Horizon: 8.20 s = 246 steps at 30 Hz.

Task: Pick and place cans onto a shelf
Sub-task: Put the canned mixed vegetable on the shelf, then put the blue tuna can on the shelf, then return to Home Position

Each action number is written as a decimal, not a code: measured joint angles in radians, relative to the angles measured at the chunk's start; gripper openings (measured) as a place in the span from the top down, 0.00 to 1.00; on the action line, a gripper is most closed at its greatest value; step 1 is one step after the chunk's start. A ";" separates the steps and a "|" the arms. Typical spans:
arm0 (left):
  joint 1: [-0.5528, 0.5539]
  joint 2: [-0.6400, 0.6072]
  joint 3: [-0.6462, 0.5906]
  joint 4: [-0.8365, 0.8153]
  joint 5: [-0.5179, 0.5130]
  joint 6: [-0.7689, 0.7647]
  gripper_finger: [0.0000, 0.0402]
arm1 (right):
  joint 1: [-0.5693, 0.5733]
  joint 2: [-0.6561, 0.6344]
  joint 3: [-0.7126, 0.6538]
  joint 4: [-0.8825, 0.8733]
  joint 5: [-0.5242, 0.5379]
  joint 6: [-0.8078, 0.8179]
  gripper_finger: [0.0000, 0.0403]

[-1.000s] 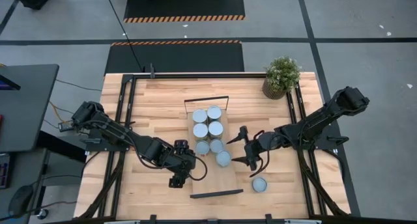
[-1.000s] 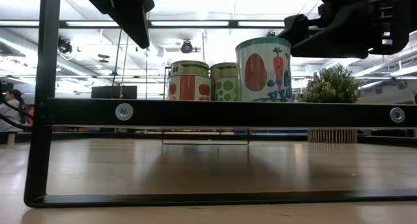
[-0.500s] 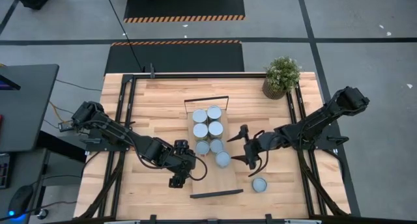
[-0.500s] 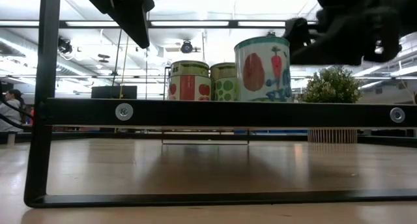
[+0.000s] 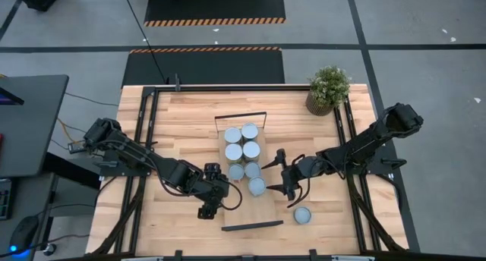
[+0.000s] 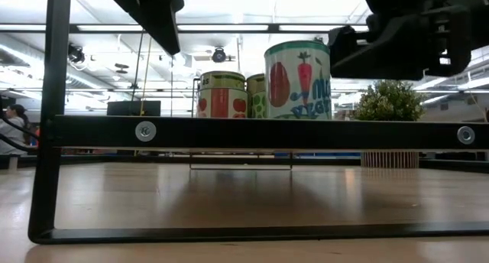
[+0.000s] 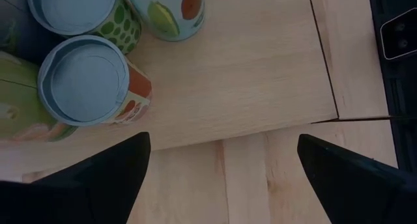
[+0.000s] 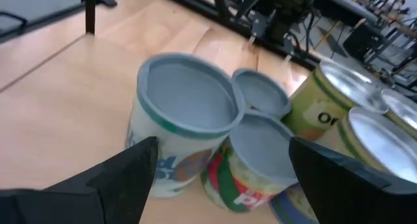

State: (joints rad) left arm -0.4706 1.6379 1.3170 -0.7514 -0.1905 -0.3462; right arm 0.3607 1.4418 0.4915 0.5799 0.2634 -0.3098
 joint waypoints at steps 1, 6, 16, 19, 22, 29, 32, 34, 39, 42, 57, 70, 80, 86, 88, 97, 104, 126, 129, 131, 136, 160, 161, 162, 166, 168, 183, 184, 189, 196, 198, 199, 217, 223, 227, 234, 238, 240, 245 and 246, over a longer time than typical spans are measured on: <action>0.002 0.000 0.000 0.000 0.000 0.002 0.02 | 0.000 0.000 0.000 0.010 0.000 -0.005 0.12; 0.003 0.000 0.000 0.005 0.000 -0.003 0.02 | 0.000 0.015 0.000 0.038 0.036 -0.027 0.12; 0.003 -0.001 0.000 0.008 0.000 0.017 0.02 | 0.066 -0.184 0.006 -0.356 -0.237 0.257 0.12; 0.003 -0.001 0.000 0.010 0.000 0.029 0.02 | 0.074 -0.191 0.001 -0.366 -0.397 0.361 0.12; 0.006 -0.001 0.000 0.010 0.000 0.028 0.02 | 0.106 -0.170 -0.033 -0.336 -0.412 0.421 0.12; 0.013 -0.001 0.000 0.012 0.000 0.046 0.02 | 0.206 -0.114 -0.084 -0.274 -0.358 0.548 0.12; 0.026 -0.001 0.000 0.015 0.000 0.065 0.02 | 0.265 -0.078 -0.084 -0.275 -0.307 0.548 0.12; 0.034 -0.001 0.000 0.018 0.000 0.065 0.02 | 0.307 -0.045 -0.083 -0.287 -0.259 0.538 0.12; 0.037 -0.001 0.000 0.024 0.001 0.036 0.02 | 0.388 0.020 -0.084 -0.265 -0.145 0.548 0.12; 0.034 -0.001 0.000 0.021 0.019 -0.008 0.02 | 0.427 0.026 -0.084 -0.264 -0.079 0.567 0.13; 0.018 0.000 0.000 0.024 0.027 -0.115 0.02 | 0.525 0.011 -0.067 -0.260 -0.025 0.576 0.13; 0.018 0.000 0.000 0.027 0.027 -0.116 0.02 | 0.535 0.062 -0.068 -0.239 0.060 0.519 0.13; 0.018 0.000 0.000 0.047 0.027 -0.122 0.02 | 0.535 0.069 -0.068 -0.244 0.082 0.542 0.13; 0.018 0.000 0.000 0.049 0.027 -0.122 0.02 | 0.535 0.130 -0.068 -0.245 0.058 0.545 0.13; 0.018 0.000 0.000 0.049 0.027 -0.122 0.02 | 0.535 0.152 -0.068 -0.241 0.057 0.546 0.13; 0.018 0.000 0.000 0.051 0.027 -0.123 0.02 | 0.533 0.174 -0.068 -0.206 0.057 0.538 0.14; 0.018 0.000 0.000 0.073 0.027 -0.124 0.02 | 0.527 0.174 -0.067 -0.206 0.062 0.545 0.26; 0.018 0.000 0.000 0.076 0.027 -0.123 0.02 | 0.301 0.044 -0.068 -0.033 0.071 0.294 0.23; 0.018 0.000 0.000 0.076 0.027 -0.117 0.02 | 0.266 0.046 -0.068 0.005 0.024 0.253 0.23; 0.018 0.000 0.000 0.078 0.014 -0.117 0.02 | 0.241 0.064 -0.068 0.052 -0.006 0.245 0.23; 0.018 0.000 0.000 0.079 -0.008 -0.116 0.02 | 0.206 0.144 -0.047 0.161 -0.057 0.228 0.23; 0.016 0.000 0.000 0.097 -0.008 -0.114 0.02 | 0.150 0.261 0.044 0.133 -0.127 0.170 0.13; 0.016 0.000 0.000 0.097 -0.008 -0.114 0.02 | 0.148 0.261 0.044 0.130 -0.128 0.168 0.13; 0.016 0.000 0.000 0.097 -0.008 -0.114 0.02 | 0.147 0.261 0.044 0.130 -0.128 0.167 0.13; 0.016 0.000 0.000 0.098 -0.008 -0.115 0.02 | 0.146 0.261 0.044 0.121 -0.128 0.155 0.13; 0.016 0.000 0.000 0.098 -0.008 -0.117 0.02 | 0.146 0.258 0.044 0.121 -0.128 0.151 0.13; 0.016 0.000 0.000 0.098 -0.008 -0.121 0.02 | 0.149 0.248 0.044 0.119 -0.128 0.117 0.13; 0.016 0.000 0.000 0.098 -0.008 -0.121 0.02 | 0.149 0.242 0.044 0.120 -0.128 0.115 0.13; 0.013 0.000 0.000 0.098 -0.007 -0.137 0.02 | 0.157 0.192 0.044 0.083 -0.127 0.095 0.13; 0.007 0.000 0.000 0.098 -0.007 -0.140 0.02 | 0.159 0.127 0.044 -0.037 -0.101 0.090 0.13; 0.006 0.000 0.000 0.098 -0.007 -0.140 0.02 | 0.159 0.103 0.044 -0.074 -0.101 0.096 0.13; 0.006 0.000 0.000 0.098 -0.007 -0.140 0.02 | 0.160 0.091 0.044 -0.091 -0.101 0.103 0.13; 0.005 0.000 0.000 0.103 -0.008 -0.139 0.02 | 0.173 0.069 0.043 -0.180 0.061 0.135 0.13; 0.005 0.000 0.000 0.105 -0.011 -0.139 0.02 | 0.174 0.104 0.043 -0.181 0.110 0.131 0.13; 0.005 0.000 0.000 0.105 0.006 -0.133 0.02 | 0.185 0.048 0.043 -0.221 0.130 0.150 0.13; -0.006 -0.019 0.000 0.094 0.031 -0.063 0.02 | 0.185 -0.114 0.043 -0.390 0.129 0.187 0.13; -0.019 -0.034 -0.002 0.057 -0.035 -0.039 0.02 | 0.167 -0.214 -0.009 -0.406 0.129 0.202 0.13; -0.014 -0.047 0.001 0.079 -0.041 -0.026 0.02 | 0.158 -0.270 -0.051 -0.382 0.129 0.208 0.13; 0.006 -0.144 -0.078 0.172 -0.058 0.022 0.02 | 0.128 -0.389 -0.152 -0.275 0.103 0.213 0.13; 0.015 -0.176 -0.113 0.206 -0.063 0.031 0.02 | 0.120 -0.407 -0.170 -0.246 0.089 0.214 0.13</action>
State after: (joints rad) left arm -0.4558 1.4623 1.2042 -0.5453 -0.2534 -0.3157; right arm 0.4808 1.0351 0.3217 0.3342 0.3522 -0.0959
